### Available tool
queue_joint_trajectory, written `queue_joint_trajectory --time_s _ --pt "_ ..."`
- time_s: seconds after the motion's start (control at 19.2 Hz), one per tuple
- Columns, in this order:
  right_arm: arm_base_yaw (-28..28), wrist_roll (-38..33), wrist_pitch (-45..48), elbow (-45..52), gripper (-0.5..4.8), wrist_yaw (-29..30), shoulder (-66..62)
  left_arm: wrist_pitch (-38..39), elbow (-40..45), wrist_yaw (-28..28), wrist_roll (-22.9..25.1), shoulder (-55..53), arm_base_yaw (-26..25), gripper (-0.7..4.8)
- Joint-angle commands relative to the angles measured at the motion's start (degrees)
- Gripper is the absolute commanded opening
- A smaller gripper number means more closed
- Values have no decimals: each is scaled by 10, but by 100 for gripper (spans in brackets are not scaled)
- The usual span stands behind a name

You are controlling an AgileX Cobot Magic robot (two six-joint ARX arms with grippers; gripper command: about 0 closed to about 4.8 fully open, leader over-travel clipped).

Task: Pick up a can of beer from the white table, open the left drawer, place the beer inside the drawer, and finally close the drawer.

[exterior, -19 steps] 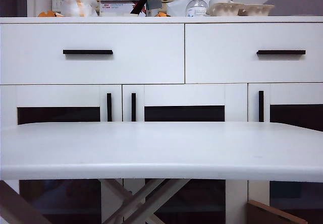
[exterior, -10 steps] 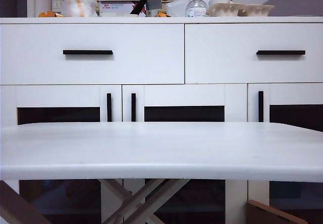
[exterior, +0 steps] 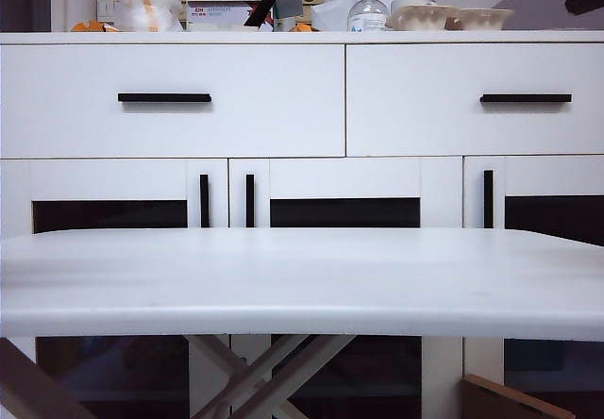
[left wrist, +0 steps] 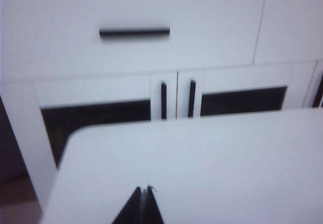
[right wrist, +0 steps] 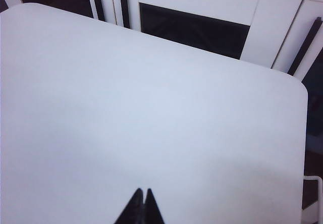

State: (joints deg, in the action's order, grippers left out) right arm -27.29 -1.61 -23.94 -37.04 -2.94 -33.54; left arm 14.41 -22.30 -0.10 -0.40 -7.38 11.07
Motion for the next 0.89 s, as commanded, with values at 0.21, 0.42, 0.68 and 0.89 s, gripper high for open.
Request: queue_joint_trajectory --time_s 0.21,0.42,0.68,0.89 --pt "-1 -3 1 -3 -1 1 1 -32 53 -7 -16 7 0 -6" --pt "-1 -3 1 -3 -1 1 2 -72 78 -28 -13 38 -14 -6" --pt "-1 -3 1 -3 -1 1 2 -77 121 12 -14 71 -97 -6" --pt "-1 -3 1 -3 -1 1 2 -89 145 33 -13 71 -162 -6"
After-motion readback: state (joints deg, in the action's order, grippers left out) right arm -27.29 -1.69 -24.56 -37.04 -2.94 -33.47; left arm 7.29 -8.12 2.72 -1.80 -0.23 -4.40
